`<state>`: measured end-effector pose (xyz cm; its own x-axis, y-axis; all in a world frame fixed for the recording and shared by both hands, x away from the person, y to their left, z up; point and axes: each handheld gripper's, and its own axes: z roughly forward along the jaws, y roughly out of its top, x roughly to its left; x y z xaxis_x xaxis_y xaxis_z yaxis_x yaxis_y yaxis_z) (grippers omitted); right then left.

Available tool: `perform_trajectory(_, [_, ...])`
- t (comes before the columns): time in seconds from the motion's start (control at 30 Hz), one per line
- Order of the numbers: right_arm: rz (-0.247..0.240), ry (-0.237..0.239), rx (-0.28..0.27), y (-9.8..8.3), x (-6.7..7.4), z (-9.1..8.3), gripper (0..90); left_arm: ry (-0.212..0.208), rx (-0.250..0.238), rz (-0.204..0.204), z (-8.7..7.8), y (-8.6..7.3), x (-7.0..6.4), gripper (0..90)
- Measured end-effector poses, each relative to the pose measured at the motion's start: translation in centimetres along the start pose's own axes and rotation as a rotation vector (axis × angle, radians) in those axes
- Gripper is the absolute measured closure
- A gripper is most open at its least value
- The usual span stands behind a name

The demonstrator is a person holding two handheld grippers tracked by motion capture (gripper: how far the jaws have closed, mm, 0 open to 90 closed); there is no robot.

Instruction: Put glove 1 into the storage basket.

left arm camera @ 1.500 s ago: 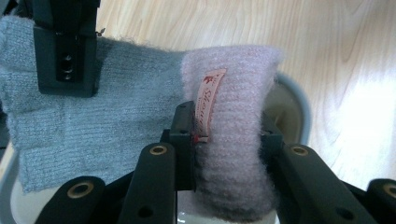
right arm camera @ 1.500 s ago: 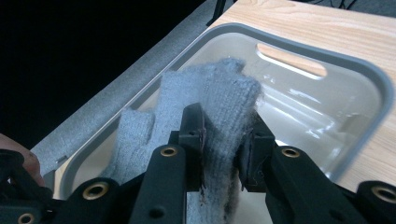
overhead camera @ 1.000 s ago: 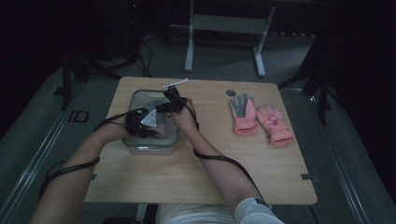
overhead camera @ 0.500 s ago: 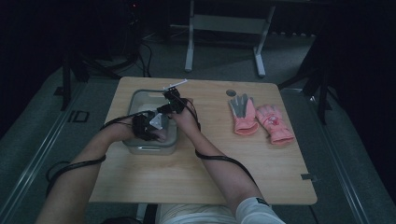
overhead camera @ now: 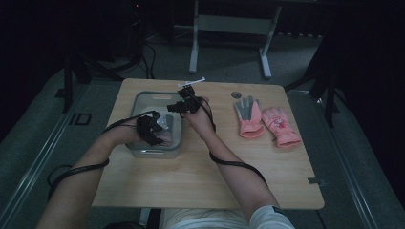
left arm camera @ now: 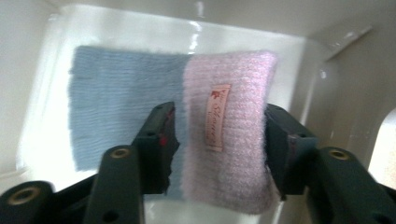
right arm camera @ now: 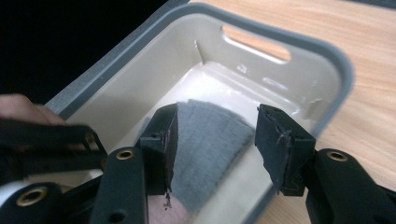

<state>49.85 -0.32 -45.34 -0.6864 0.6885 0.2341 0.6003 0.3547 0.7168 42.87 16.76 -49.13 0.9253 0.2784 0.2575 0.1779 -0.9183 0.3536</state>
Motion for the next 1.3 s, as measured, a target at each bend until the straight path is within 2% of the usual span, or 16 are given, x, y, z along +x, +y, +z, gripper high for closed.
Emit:
perform_trajectory(0.07, [-0.016,-0.017,-0.009,-0.1,0.0,-0.8,45.8,0.014,-0.009,-0.004,-0.8,0.2,-0.1,43.5])
perform_trajectory(0.13, [-0.032,-0.015,-0.014,-0.3,-0.1,-1.3,45.5,0.01,-0.035,-0.013,-1.5,0.5,-0.2,42.6])
perform_trajectory(0.3, [-0.023,0.003,-0.034,-1.1,-0.7,-2.8,46.4,0.029,-0.064,-0.031,-2.9,1.0,-0.5,41.6])
perform_trajectory(0.43, [-0.03,0.005,-0.038,-1.7,-1.3,-3.8,47.4,0.027,-0.098,-0.061,-3.5,1.6,-0.6,41.6])
perform_trajectory(0.57, [-0.035,-0.004,-0.041,-2.2,-2.0,-4.5,48.8,0.02,-0.132,-0.074,-3.9,2.4,-0.8,41.6])
perform_trajectory(0.6, [-0.032,-0.006,-0.041,-2.4,-2.3,-4.7,48.9,0.022,-0.149,-0.079,-4.1,3.1,-1.1,41.6])
perform_trajectory(0.7, [-0.024,-0.021,-0.045,-3.2,-3.6,-5.8,50.5,0.026,-0.152,-0.092,-4.1,4.3,-1.4,42.4])
perform_trajectory(0.77, [-0.029,-0.025,-0.046,-3.4,-3.9,-6.0,50.5,0.023,-0.152,-0.099,-4.0,4.7,-1.6,42.3])
perform_trajectory(0.87, [-0.051,-0.058,-0.051,-4.3,-5.1,-6.9,50.6,0.023,-0.166,-0.118,-3.6,6.2,-2.2,41.2])
perform_trajectory(0.93, [-0.062,-0.075,-0.049,-4.7,-5.8,-7.5,52.6,0.014,-0.167,-0.104,-3.4,6.9,-2.6,39.2])
perform_trajectory(1.0, [-0.055,-0.076,-0.048,-5.0,-6.3,-7.8,53.2,0.013,-0.173,-0.107,-3.2,7.6,-3.0,38.5])
perform_trajectory(1.13, [-0.035,-0.102,-0.054,-6.0,-8.4,-9.4,57.8,-0.004,-0.19,-0.112,-2.9,8.7,-3.6,32.2])
perform_trajectory(1.17, [-0.035,-0.102,-0.054,-6.0,-8.4,-9.4,57.8,-0.004,-0.19,-0.112,-2.9,8.7,-3.6,31.2])
perform_trajectory(1.2, [-0.034,-0.109,-0.053,-6.2,-8.7,-9.6,58.3,-0.015,-0.183,-0.103,-2.4,9.4,-4.1,31.2])
perform_trajectory(1.23, [-0.037,-0.127,-0.052,-6.7,-9.7,-10.4,59.6,-0.02,-0.183,-0.104,-2.2,9.7,-4.5,25.9])
perform_trajectory(1.3, [-0.045,-0.14,-0.056,-7.1,-10.5,-11.1,61.0,-0.031,-0.19,-0.102,-1.9,10.2,-5.0,22.5])
